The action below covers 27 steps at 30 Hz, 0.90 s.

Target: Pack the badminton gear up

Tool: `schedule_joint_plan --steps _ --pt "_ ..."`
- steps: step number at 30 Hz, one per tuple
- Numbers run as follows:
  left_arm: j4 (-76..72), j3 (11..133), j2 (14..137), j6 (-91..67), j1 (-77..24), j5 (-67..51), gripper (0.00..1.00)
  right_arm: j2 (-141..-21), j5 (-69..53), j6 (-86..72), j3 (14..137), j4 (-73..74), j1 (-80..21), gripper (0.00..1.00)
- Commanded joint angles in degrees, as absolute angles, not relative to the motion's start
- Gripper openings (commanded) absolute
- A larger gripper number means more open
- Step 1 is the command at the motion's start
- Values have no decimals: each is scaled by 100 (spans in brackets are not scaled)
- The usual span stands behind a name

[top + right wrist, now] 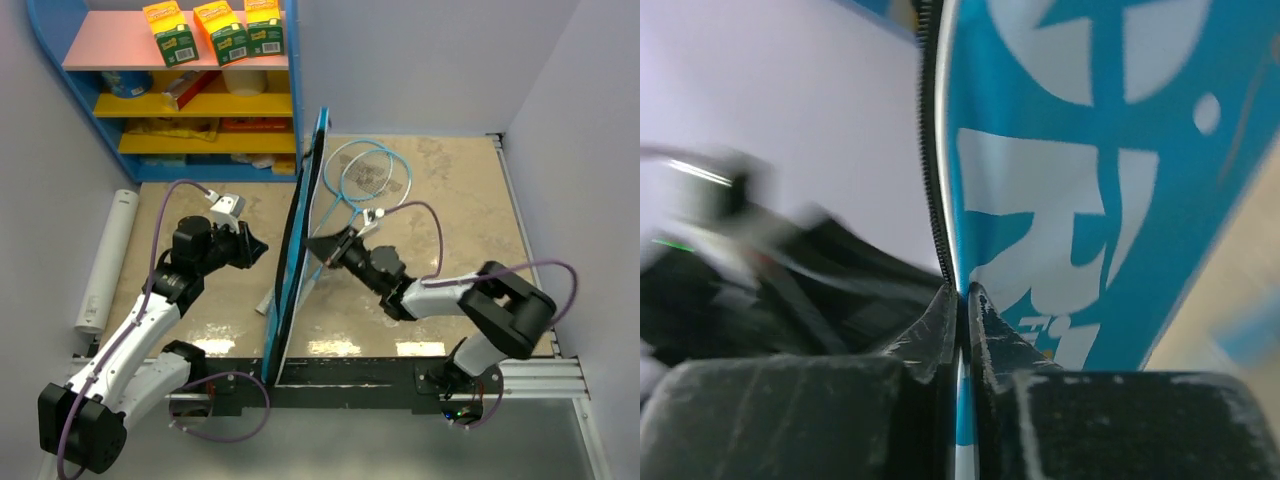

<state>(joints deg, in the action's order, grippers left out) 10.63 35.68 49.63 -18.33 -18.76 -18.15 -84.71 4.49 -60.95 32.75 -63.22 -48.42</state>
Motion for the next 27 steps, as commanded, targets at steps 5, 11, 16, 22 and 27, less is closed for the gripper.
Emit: schedule_joint_plan --steps 5,11,16,22,27 --pt "1020 3665 4904 -1723 -1828 -1749 25 -8905 702 -6462 2557 -5619 -5300 54" --pt "958 3647 5001 -1758 -1811 -1889 25 -7314 1669 -5521 3548 -2245 -5405 56" --pt "905 3612 5133 -1740 -1811 -2039 25 -7127 2617 -5169 4900 813 -5414 59" --pt "923 3656 5326 -1714 -1811 -2039 25 -8470 2690 -5150 5792 3198 -5414 61" --pt "958 3648 5309 -1705 -1811 -1907 25 -8614 2505 -5589 5064 3076 -5475 59"
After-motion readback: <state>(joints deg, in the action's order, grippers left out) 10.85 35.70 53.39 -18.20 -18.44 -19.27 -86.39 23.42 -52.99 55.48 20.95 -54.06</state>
